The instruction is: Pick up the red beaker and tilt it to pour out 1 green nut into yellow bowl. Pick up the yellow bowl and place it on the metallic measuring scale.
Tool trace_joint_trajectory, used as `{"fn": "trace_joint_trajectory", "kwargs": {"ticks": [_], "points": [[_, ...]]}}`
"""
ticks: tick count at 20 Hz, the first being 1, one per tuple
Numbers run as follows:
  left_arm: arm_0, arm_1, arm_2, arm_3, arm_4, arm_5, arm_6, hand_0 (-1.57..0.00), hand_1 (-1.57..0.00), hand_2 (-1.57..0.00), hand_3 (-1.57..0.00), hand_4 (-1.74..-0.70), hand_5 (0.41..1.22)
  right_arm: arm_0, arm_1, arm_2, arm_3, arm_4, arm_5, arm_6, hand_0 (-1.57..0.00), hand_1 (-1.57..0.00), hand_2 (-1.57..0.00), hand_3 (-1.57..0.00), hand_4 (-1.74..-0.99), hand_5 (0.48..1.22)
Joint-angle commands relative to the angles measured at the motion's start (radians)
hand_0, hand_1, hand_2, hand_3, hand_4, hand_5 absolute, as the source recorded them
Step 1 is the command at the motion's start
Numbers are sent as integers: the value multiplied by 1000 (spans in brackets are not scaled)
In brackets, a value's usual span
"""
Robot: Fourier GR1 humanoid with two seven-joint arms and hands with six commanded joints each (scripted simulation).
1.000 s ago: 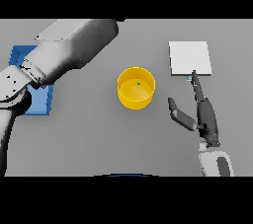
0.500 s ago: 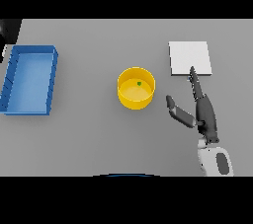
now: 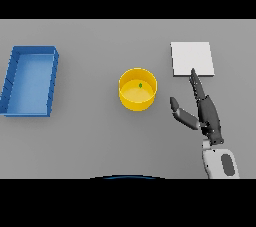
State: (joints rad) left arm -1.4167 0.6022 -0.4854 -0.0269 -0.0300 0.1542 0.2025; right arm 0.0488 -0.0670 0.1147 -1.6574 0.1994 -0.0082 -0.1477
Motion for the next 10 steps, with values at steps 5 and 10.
{"fn": "trace_joint_trajectory", "kwargs": {"ticks": [5, 10], "points": [[154, 11, 65, -57, 135, 49, 33, -1571, -1571, -1571, -1396, -1741, 1221, 5, -5, 11, -7, 28, -11, -13, 1, 1, 1, 1, -1192, 704], [355, 25, 72, -268, 250, 135, 79, -1571, -1571, -1571, -1376, -1741, 1221, -1, -9, 7, 3, 26, -10, -23, 1, 1, 1, 1, -1205, 704]]}}
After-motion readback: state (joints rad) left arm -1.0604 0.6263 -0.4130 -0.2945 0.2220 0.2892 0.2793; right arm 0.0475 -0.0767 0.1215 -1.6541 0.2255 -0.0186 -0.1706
